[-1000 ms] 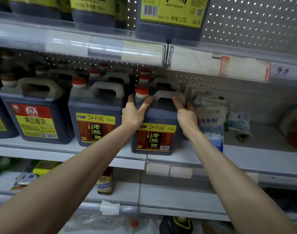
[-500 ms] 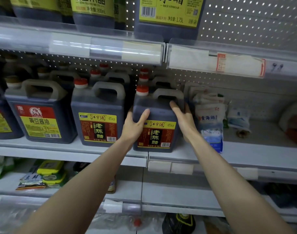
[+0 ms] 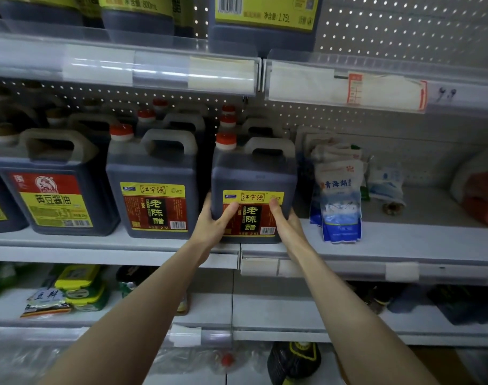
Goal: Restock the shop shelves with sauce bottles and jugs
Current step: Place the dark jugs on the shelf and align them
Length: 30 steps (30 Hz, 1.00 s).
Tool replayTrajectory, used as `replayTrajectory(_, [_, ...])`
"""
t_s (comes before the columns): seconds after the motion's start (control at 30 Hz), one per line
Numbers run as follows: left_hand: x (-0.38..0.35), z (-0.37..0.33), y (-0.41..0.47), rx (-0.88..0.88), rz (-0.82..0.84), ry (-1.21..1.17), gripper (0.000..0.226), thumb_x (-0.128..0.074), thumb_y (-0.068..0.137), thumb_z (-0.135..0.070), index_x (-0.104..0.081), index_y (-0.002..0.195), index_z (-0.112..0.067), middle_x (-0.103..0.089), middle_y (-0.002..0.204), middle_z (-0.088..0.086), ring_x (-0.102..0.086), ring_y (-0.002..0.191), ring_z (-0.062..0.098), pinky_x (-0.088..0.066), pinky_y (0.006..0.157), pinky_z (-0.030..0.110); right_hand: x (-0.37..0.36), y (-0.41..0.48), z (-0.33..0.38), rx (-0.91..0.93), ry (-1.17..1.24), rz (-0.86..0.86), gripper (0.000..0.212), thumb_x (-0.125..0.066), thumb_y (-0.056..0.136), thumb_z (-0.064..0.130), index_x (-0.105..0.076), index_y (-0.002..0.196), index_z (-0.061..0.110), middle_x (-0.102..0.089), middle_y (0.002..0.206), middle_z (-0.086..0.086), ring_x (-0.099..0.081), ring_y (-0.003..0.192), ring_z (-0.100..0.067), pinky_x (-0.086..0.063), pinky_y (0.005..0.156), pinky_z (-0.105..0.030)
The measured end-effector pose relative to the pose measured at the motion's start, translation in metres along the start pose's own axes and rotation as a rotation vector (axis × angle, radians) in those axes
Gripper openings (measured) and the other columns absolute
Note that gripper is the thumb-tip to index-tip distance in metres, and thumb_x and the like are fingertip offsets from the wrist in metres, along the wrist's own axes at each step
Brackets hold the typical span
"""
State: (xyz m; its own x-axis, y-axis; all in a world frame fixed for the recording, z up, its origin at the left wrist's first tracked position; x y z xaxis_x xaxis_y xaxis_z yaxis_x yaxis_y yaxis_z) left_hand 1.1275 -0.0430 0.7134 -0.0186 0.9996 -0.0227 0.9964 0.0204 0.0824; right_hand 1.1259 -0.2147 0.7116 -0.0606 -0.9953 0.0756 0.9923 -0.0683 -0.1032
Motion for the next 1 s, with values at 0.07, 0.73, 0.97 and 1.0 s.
replayTrajectory(0.07, [0.000, 0.000, 0.001, -0.002, 0.003, 0.001, 0.042, -0.059, 0.091, -0.031, -0.042, 0.130, -0.030, -0.061, 0.109, -0.014, -0.057, 0.101, 0.001, -0.045, 0.079, 0.015, 0.000, 0.002, -0.002, -0.001, -0.006, -0.017, 0.065, -0.050, 0.089, 0.053, -0.032, 0.145, 0.024, -0.057, 0.124, 0.000, -0.056, 0.100, -0.011, -0.043, 0.087, -0.027])
replayTrajectory(0.73, [0.007, 0.005, 0.010, 0.052, 0.037, 0.048, 0.048, -0.059, 0.091, -0.035, -0.040, 0.135, -0.029, -0.060, 0.121, -0.006, -0.057, 0.113, 0.013, -0.044, 0.100, 0.033, -0.003, 0.006, -0.003, -0.002, -0.076, -0.033, 0.081, -0.045, 0.077, 0.067, -0.030, 0.147, 0.028, -0.054, 0.136, -0.002, -0.055, 0.118, -0.019, -0.044, 0.097, -0.033])
replayTrajectory(0.97, [0.010, -0.009, -0.001, 0.061, 0.028, 0.093, 0.053, -0.058, 0.092, -0.034, -0.041, 0.140, -0.020, -0.058, 0.123, -0.004, -0.056, 0.111, 0.012, -0.045, 0.097, 0.029, -0.001, -0.001, 0.002, 0.023, -0.042, -0.056, 0.064, -0.049, 0.092, 0.052, -0.028, 0.147, 0.027, -0.052, 0.131, 0.004, -0.052, 0.113, -0.013, -0.042, 0.092, -0.028])
replayTrajectory(1.0, [0.010, -0.012, -0.004, 0.058, 0.027, 0.094, 0.053, -0.058, 0.092, -0.034, -0.041, 0.141, -0.019, -0.058, 0.123, -0.005, -0.056, 0.109, 0.010, -0.046, 0.093, 0.025, 0.000, -0.004, 0.003, 0.036, -0.038, -0.053, 0.065, -0.050, 0.090, 0.053, -0.029, 0.146, 0.028, -0.053, 0.133, 0.004, -0.052, 0.114, -0.013, -0.043, 0.094, -0.029])
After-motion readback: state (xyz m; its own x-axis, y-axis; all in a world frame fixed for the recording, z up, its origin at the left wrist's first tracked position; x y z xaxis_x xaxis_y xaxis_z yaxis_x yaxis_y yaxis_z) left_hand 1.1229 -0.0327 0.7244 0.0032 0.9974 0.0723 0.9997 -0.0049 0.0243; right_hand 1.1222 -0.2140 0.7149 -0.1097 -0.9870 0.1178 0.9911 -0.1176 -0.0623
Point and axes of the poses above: each hand's wrist, its own y-axis towards the middle knuckle, its own x-axis out of the back of the hand, z = x × y, the point moved 5 cm from there along y, towards the middle knuckle
